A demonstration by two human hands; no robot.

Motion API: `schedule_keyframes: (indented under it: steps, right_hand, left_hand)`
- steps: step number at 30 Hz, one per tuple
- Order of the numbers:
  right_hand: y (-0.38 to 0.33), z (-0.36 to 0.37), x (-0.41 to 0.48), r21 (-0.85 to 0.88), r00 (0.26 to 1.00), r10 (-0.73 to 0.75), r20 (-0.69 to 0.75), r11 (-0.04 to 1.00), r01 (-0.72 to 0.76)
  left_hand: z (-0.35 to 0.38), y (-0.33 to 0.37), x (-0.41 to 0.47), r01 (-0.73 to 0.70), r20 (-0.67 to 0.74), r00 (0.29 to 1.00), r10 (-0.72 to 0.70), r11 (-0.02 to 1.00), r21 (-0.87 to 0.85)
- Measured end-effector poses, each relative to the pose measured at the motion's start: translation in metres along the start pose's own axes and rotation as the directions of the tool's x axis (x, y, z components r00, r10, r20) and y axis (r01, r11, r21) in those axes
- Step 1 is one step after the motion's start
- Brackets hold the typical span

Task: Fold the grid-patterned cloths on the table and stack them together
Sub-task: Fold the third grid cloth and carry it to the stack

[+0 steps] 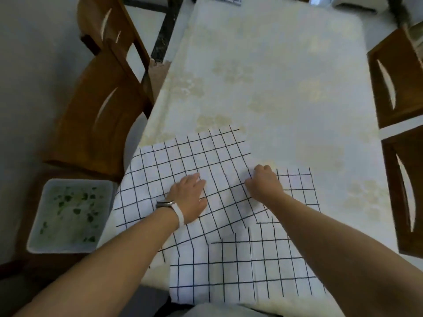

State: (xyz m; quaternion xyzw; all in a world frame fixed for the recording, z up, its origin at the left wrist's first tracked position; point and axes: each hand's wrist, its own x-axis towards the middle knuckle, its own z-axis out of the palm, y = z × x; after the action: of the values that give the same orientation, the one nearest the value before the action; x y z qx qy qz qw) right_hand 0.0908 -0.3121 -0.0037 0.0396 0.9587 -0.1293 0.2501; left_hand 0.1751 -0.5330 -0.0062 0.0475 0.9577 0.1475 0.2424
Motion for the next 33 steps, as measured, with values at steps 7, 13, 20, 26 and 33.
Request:
schedule_keyframes:
  steps: [7,13,20,26,33]
  right_hand:
    - [0.009,0.008,0.012,0.072,0.997,0.029,-0.076,0.997,-0.023]
    - [0.024,0.015,0.024,0.174,0.986,0.013,-0.168,0.985,0.016]
    - [0.032,0.01,0.029,0.283,0.985,-0.017,-0.173,0.957,0.066]
    - [0.043,-0.016,0.022,0.431,0.996,-0.03,-0.087,0.9,0.064]
    - [0.079,-0.031,0.024,0.459,0.996,0.033,-0.079,0.888,0.006]
  left_hand:
    - [-0.03,0.043,0.099,-0.235,0.127,0.969,0.214,0.954,0.186]
    - [-0.045,0.077,0.163,-0.332,0.18,0.942,0.284,0.87,0.364]
    - [-0.059,0.106,0.193,-0.561,0.318,0.826,0.465,0.622,0.546]
    - [-0.073,0.119,0.199,-0.611,0.409,0.792,0.454,0.573,0.546]
    - [-0.095,0.131,0.21,-0.519,0.344,0.851,0.396,0.546,0.657]
